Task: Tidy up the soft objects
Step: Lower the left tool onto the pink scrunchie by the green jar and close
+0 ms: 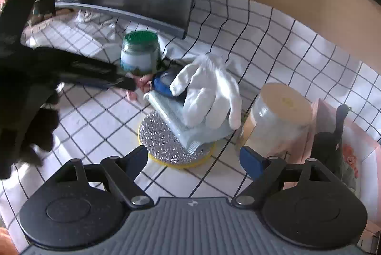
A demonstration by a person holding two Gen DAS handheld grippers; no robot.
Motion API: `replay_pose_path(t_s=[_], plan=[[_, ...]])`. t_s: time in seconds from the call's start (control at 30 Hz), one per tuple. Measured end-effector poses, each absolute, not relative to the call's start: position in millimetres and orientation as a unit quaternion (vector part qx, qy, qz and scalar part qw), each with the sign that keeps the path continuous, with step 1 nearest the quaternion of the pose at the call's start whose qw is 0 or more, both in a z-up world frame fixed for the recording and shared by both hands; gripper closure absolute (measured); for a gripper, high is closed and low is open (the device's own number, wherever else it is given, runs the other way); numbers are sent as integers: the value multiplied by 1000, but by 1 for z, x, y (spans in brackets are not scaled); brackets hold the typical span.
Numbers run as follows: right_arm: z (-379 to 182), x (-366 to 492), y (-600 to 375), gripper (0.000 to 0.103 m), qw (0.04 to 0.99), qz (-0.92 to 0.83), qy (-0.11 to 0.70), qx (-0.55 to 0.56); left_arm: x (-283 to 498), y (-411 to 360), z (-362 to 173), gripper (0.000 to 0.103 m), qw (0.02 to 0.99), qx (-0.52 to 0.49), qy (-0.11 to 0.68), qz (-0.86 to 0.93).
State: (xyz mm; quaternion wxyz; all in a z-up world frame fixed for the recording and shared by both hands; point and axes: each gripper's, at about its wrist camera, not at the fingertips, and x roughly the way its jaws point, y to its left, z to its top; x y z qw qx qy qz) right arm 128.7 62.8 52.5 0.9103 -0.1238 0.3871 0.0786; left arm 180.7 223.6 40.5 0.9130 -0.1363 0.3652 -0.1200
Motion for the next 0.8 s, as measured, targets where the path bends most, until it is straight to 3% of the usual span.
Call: replay_pose_path(t_s=[0.1, 0.27, 0.33, 0.8], plan=[[48, 120, 63, 18, 907, 74, 390, -139, 191, 220, 35, 41, 917, -141, 361, -98], [39, 112, 53, 18, 902, 61, 406, -135, 205, 217, 26, 83, 912, -146, 369, -103], [37, 110, 48, 18, 901, 54, 410, -130, 201, 215, 27, 88, 917, -133, 360, -111], [36, 117, 64, 18, 905, 81, 395, -136, 157, 249, 47, 93, 926, -146, 323, -128]])
